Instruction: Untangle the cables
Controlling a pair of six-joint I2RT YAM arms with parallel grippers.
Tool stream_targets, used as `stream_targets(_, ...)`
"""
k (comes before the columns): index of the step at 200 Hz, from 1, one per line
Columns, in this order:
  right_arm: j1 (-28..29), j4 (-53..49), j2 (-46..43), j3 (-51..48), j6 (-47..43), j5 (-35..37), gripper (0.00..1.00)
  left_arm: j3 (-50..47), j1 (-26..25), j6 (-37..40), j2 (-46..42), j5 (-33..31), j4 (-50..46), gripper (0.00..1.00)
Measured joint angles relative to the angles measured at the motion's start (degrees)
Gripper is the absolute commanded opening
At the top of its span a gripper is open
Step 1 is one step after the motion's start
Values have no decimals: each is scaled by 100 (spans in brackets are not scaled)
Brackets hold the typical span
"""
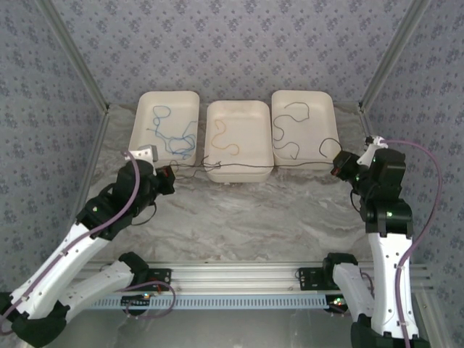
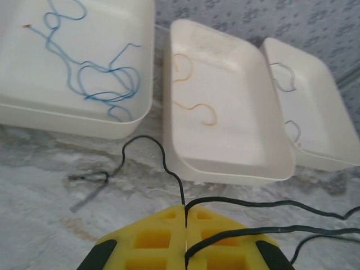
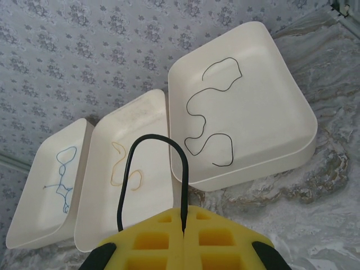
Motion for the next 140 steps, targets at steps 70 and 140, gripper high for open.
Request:
stream_targets(70,-293,-57,127,529,-7,343,0,131,654,-501,-90,-1515,-1652,0)
stream_targets(140,-466,-96,391,1134,-179,269,0,-146,1495,-271,496,-568,-1250,0)
